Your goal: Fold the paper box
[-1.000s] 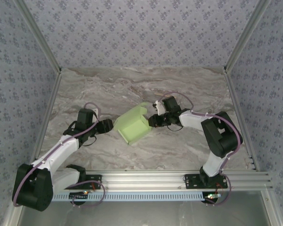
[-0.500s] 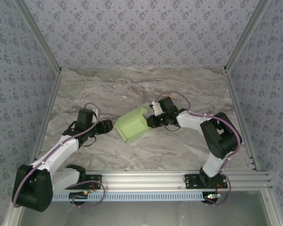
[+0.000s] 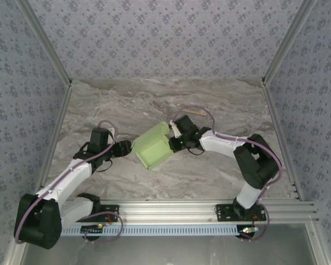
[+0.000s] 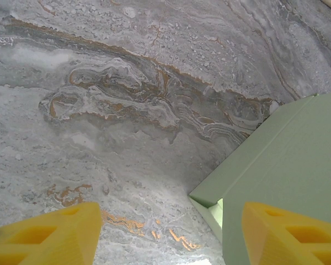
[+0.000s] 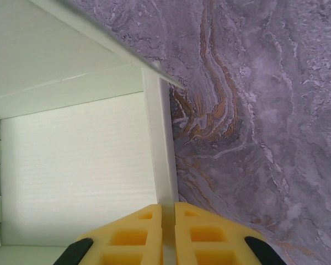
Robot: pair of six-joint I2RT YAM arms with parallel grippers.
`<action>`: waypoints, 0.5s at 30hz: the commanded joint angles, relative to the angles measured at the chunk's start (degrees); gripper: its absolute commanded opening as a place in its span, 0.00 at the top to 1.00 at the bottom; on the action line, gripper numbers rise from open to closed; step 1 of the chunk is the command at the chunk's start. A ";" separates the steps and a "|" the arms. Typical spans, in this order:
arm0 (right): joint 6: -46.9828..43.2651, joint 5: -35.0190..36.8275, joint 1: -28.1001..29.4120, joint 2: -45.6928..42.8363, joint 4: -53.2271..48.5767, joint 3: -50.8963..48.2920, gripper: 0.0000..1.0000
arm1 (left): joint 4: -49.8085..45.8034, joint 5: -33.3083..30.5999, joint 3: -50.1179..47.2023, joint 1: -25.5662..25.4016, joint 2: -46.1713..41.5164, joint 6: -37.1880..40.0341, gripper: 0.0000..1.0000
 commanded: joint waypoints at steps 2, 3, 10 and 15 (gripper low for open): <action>-0.66 6.11 0.59 -0.98 -6.50 1.21 0.88 | -0.67 -0.47 1.24 -0.36 -1.37 0.90 0.32; -0.59 6.66 0.49 -1.26 -6.87 1.39 0.88 | -0.73 -0.55 1.26 -0.36 -1.45 0.90 0.32; 0.52 11.04 -1.30 -3.95 -9.22 0.65 0.87 | -0.78 -0.60 1.35 -0.34 -1.45 0.99 0.32; 2.70 13.62 -3.83 -6.64 -9.16 -1.80 0.87 | -0.69 -0.69 1.35 -0.36 -1.45 1.14 0.32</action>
